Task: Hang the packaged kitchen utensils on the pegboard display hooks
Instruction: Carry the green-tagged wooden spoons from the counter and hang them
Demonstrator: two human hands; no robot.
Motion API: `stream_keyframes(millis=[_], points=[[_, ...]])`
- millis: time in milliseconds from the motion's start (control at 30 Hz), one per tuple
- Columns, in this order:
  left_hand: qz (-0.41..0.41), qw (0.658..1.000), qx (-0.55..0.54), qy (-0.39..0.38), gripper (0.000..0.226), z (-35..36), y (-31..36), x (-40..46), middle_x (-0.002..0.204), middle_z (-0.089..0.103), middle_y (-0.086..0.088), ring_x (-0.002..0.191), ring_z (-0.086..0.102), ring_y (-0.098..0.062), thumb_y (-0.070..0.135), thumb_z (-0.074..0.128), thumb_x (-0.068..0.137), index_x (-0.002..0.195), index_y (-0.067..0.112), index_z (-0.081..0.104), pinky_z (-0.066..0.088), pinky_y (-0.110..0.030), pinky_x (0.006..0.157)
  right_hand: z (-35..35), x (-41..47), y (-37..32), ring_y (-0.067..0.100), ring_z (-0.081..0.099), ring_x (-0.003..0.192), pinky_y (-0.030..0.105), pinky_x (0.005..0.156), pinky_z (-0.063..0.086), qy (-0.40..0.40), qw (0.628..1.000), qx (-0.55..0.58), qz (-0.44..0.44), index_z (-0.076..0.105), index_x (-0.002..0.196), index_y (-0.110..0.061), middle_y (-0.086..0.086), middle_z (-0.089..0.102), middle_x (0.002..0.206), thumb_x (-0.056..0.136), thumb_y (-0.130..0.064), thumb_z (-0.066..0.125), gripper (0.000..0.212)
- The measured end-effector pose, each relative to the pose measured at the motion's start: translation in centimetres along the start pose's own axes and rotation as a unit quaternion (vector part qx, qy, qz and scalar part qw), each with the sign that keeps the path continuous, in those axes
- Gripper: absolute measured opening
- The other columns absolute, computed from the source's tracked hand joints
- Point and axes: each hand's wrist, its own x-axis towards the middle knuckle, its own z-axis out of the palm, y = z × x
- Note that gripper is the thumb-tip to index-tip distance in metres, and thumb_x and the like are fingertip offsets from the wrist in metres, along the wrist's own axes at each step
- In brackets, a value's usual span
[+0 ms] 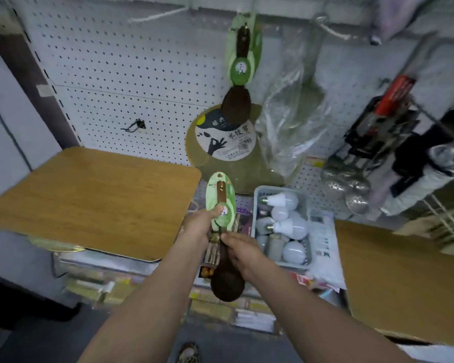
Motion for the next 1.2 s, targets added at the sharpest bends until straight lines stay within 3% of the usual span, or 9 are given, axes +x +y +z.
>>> stream_keyframes(millis=[133, 200, 367, 500, 600, 733, 900, 1067, 1200], points=[[0.020, 0.999, 0.029, -0.040, 0.032, 8.9, -4.0, -6.1, 0.094, 0.076, -0.018, 0.083, 0.072, -0.032, 0.021, 0.078, 0.087, 0.110, 0.000, 0.070, 0.058, -0.047, 0.081, -9.7, -5.7, 0.1, 0.003, 0.051, 0.032, 0.014, 0.036, 0.040, 0.018, 0.998, 0.054, -0.023, 0.067, 0.086, -0.006, -0.002, 0.062, 0.047, 0.099, 0.001, 0.058, 0.017], [0.034, 0.996, 0.038, -0.069, 0.022, 13.8, -6.0, -9.1, 0.081, 0.076, -0.008, 0.069, 0.070, -0.023, 0.024, 0.076, 0.089, 0.104, 0.008, 0.071, 0.059, -0.034, 0.064, -15.0, -8.3, 0.6, 0.003, 0.052, 0.034, 0.014, 0.038, 0.041, 0.048, 0.996, 0.065, -0.034, 0.069, 0.096, -0.003, -0.001, 0.063, 0.051, 0.096, -0.002, 0.064, 0.005], [0.028, 0.985, 0.044, -0.163, 0.010, 25.3, -11.7, -15.5, 0.073, 0.074, 0.002, 0.058, 0.070, -0.011, 0.018, 0.072, 0.092, 0.100, 0.015, 0.068, 0.050, -0.019, 0.047, -27.2, -14.6, 1.6, 0.005, 0.060, 0.042, 0.019, 0.045, 0.049, 0.125, 0.984, 0.113, -0.063, 0.067, 0.104, -0.005, 0.000, 0.070, 0.062, 0.091, -0.004, 0.072, 0.014], [-0.007, 0.972, 0.056, -0.230, 0.026, 33.7, -16.1, -18.8, 0.101, 0.074, -0.014, 0.080, 0.071, -0.025, 0.014, 0.072, 0.091, 0.115, 0.005, 0.069, 0.059, -0.033, 0.067, -35.3, -19.7, 2.0, 0.007, 0.063, 0.044, 0.018, 0.042, 0.049, 0.153, 0.969, 0.171, -0.088, 0.062, 0.123, 0.005, 0.001, 0.069, 0.058, 0.094, -0.004, 0.068, 0.031], [-0.028, 0.956, 0.074, -0.282, 0.034, 40.0, -18.7, -21.2, 0.107, 0.072, -0.020, 0.086, 0.071, -0.030, 0.011, 0.072, 0.090, 0.122, -0.001, 0.066, 0.058, -0.040, 0.077, -40.5, -22.6, 2.2, 0.002, 0.053, 0.035, 0.016, 0.039, 0.045, 0.199, 0.948, 0.221, -0.114, 0.060, 0.125, 0.004, -0.002, 0.061, 0.047, 0.095, -0.002, 0.066, 0.032], [-0.046, 0.934, 0.097, -0.339, 0.032, 48.1, -22.3, -24.0, 0.109, 0.072, -0.022, 0.085, 0.071, -0.030, 0.008, 0.071, 0.090, 0.120, -0.002, 0.065, 0.059, -0.041, 0.079, -47.4, -25.4, 2.4, 0.003, 0.054, 0.036, 0.017, 0.042, 0.048, 0.243, 0.922, 0.269, -0.139, 0.063, 0.119, 0.000, -0.002, 0.062, 0.048, 0.093, -0.004, 0.069, 0.027], [-0.078, 0.910, 0.096, -0.396, 0.033, 58.0, -27.1, -26.7, 0.112, 0.071, -0.023, 0.085, 0.071, -0.029, 0.007, 0.070, 0.090, 0.122, -0.001, 0.066, 0.059, -0.039, 0.077, -56.2, -27.6, 1.9, 0.008, 0.066, 0.054, 0.019, 0.057, 0.053, 0.298, 0.891, 0.302, -0.162, 0.068, 0.101, -0.011, 0.000, 0.072, 0.065, 0.087, -0.011, 0.078, 0.018], [-0.118, 0.879, 0.099, -0.452, 0.042, 69.7, -32.7, -30.0, 0.114, 0.071, -0.020, 0.088, 0.072, -0.029, 0.012, 0.072, 0.089, 0.128, 0.002, 0.063, 0.059, -0.036, 0.067, -66.9, -30.3, 0.7, 0.014, 0.048, 0.061, 0.022, 0.059, 0.038, 0.352, 0.859, 0.322, -0.186, 0.070, 0.104, -0.013, 0.004, 0.061, 0.072, 0.089, -0.012, 0.076, 0.016], [-0.148, 0.855, 0.098, -0.488, 0.040, 80.0, -36.5, -32.7, 0.116, 0.071, -0.021, 0.094, 0.072, -0.032, 0.013, 0.073, 0.089, 0.126, 0.003, 0.064, 0.060, -0.039, 0.073, -76.8, -33.0, -1.8, 0.016, 0.060, 0.072, 0.022, 0.064, 0.048, 0.409, 0.836, 0.312, -0.193, 0.074, 0.101, -0.014, -0.001, 0.071, 0.073, 0.088, -0.011, 0.077, 0.014]])
